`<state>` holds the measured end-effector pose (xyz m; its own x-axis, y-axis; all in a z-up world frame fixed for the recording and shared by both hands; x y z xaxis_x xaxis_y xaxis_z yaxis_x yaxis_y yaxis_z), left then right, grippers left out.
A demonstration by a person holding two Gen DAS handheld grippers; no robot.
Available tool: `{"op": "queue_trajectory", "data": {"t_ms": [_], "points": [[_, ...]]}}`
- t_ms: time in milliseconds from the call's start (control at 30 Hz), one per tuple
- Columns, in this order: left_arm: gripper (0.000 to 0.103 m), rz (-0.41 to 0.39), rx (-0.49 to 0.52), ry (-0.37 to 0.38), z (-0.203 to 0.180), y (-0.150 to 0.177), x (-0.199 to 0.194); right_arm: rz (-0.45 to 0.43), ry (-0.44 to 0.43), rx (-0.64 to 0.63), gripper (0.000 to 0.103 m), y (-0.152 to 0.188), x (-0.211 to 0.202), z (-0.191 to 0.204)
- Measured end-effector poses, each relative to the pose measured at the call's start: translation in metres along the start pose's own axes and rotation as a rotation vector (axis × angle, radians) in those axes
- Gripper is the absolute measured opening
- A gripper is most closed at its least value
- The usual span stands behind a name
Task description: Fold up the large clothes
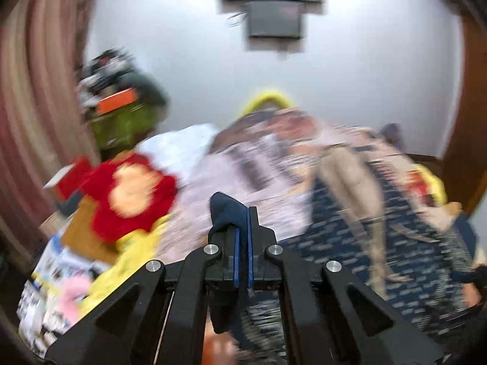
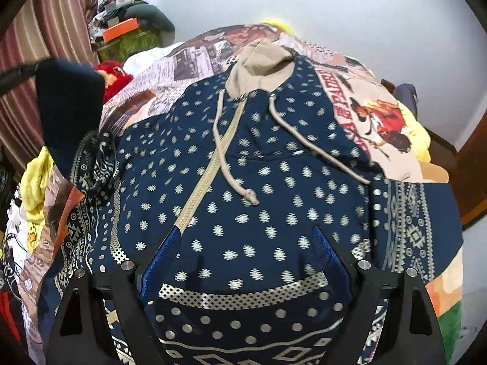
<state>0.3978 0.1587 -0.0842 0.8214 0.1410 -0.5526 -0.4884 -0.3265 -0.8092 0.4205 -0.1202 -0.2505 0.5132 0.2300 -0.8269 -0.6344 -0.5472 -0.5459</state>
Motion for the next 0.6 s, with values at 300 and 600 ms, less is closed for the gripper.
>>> {"op": "queue_trajectory", "data": {"t_ms": [300,600], "points": [[0.002,0.199,0.104,0.28,-0.134,0.035,0.019,-0.016,0.071,0.005,0.086,0.02,-0.023,-0.034],[0.003,0.528,0.199,0.362,-0.207,0.138,0.06,0.027,0.157,0.049,0.086,0.055,-0.036,-0.083]]}}
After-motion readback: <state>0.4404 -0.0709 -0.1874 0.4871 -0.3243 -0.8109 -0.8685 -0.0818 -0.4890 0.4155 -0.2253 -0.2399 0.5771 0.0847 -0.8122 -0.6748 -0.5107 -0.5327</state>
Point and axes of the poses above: each gripper's, at about its wrist camera, not at the fingertips, and x roughly the way its jaws point, z to its left, y to its underside, the point moved 1 cm from there along x, roughly the way its jaws point, and after that the axes turned 15 degrees about -x, right-handed, at the moved point
